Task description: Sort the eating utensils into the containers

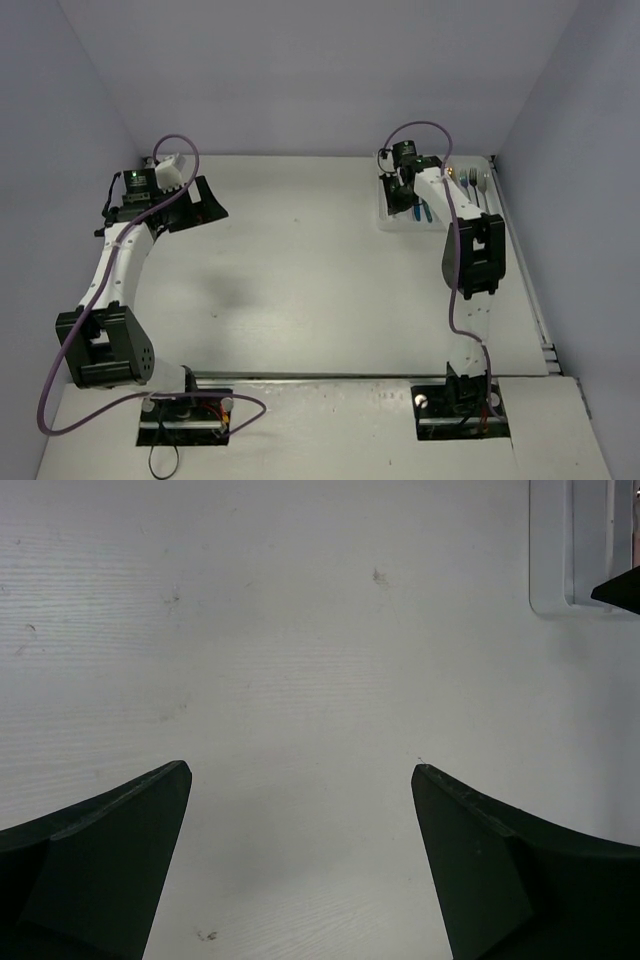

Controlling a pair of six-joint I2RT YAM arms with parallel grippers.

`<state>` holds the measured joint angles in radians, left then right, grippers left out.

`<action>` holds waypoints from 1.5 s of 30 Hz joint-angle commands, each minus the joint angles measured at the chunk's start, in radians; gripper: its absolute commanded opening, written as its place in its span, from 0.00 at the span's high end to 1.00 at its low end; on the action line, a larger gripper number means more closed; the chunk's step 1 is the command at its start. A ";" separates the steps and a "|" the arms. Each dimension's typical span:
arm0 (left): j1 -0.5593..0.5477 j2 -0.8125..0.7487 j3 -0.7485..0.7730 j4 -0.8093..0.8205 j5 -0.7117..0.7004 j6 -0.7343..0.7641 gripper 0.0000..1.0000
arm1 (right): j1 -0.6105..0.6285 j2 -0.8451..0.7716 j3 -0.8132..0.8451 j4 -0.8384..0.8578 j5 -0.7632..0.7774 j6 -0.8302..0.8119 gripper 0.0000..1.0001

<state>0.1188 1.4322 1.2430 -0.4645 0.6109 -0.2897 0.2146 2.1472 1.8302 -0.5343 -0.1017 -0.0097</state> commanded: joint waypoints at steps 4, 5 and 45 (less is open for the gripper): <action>-0.005 -0.016 0.008 0.026 0.026 -0.008 0.07 | -0.043 0.031 0.106 -0.056 -0.049 0.008 1.00; -0.006 -0.013 0.008 0.026 0.026 -0.008 0.07 | -0.046 0.038 0.115 -0.057 -0.047 0.008 1.00; -0.020 -0.007 0.028 0.023 -0.004 -0.007 0.07 | -0.092 0.010 0.437 -0.058 -0.225 -0.005 0.56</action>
<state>0.1101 1.4506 1.2282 -0.4675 0.6228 -0.3069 0.1169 2.3327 2.1492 -0.6045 -0.2451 -0.0013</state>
